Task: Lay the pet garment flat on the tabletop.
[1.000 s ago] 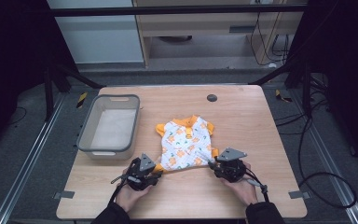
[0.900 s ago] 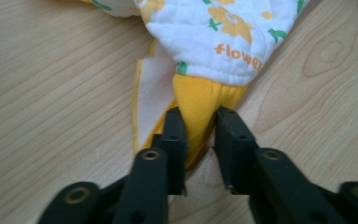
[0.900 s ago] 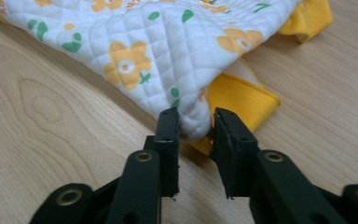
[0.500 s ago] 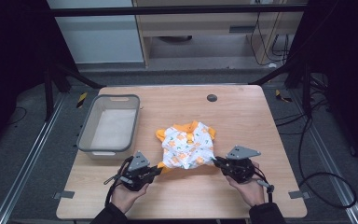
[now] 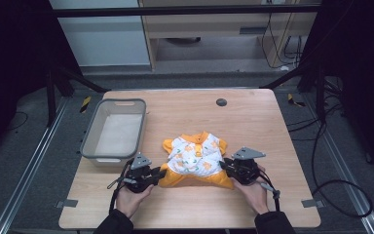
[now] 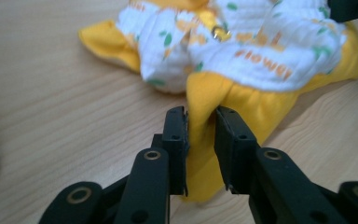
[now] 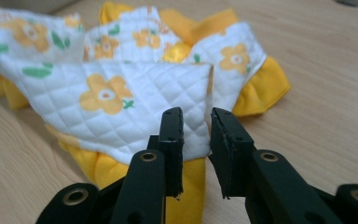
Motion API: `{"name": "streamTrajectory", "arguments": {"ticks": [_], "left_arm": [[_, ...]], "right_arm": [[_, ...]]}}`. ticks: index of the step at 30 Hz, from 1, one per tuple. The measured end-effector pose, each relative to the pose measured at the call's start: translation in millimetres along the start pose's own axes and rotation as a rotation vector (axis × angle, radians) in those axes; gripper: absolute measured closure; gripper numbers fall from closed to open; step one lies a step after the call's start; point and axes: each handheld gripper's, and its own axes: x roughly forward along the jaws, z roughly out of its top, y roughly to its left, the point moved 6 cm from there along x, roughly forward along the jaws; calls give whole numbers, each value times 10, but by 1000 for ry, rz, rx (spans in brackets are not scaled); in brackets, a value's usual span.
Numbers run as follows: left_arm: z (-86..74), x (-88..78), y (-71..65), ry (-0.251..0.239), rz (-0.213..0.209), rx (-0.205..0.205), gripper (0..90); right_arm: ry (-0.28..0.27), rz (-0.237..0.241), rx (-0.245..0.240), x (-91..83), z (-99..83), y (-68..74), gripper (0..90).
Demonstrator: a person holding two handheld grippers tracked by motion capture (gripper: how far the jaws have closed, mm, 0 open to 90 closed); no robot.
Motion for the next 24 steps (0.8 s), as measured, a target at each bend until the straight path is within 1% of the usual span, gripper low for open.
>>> {"name": "streamTrajectory", "arguments": {"ticks": [1, 2, 3, 4, 5, 7, 8, 9, 10, 12, 17, 19, 20, 21, 22, 23, 24], "left_arm": [[0, 0, 0, 0, 0, 0, 676], [-12, 17, 9, 7, 14, 9, 631], [-17, 16, 22, 3, 29, 11, 595], [-19, 1, 22, -1, 31, 13, 563], [-25, -20, 14, -7, 25, 14, 531], [-47, -76, -5, -32, 6, 35, 472], [-65, -103, -15, -37, 0, 43, 439], [-85, -129, -18, -41, 2, 52, 418], [-106, -152, -19, -39, 3, 60, 399], [-151, -193, -30, -34, 1, 59, 361], [-239, -245, -113, -15, -15, 81, 338], [-269, -253, -152, -6, -13, 100, 336], [-269, -253, -152, -6, -13, 100, 336], [-285, -256, -178, -3, -17, 106, 336], [-299, -253, -200, 2, -22, 110, 353], [-320, -235, -234, 15, -22, 121, 360], [-320, -235, -234, 15, -22, 121, 372]], "right_arm": [[0, 3, -12, 9, -9, 15, 728], [-5, -3, -31, 8, -8, 21, 711], [-17, -8, -45, -5, 1, 29, 683], [-31, -11, -48, -25, 16, 36, 663], [-46, -5, -47, -49, 31, 47, 647], [-70, 6, -48, -104, 45, 73, 608], [-78, 8, -49, -137, 46, 89, 581], [-86, 14, -52, -170, 42, 107, 557], [-89, 22, -61, -201, 35, 127, 541], [-96, 26, -82, -259, 9, 157, 500], [-82, 56, -74, -370, -153, 198, 433], [-61, 56, -70, -386, -243, 195, 422], [-61, 56, -70, -386, -243, 195, 422], [-46, 54, -71, -386, -291, 192, 418], [-16, 54, -65, -381, -397, 189, 419], [-6, 56, -64, -375, -429, 189, 421], [7, 62, -58, -364, -464, 193, 425]]}}
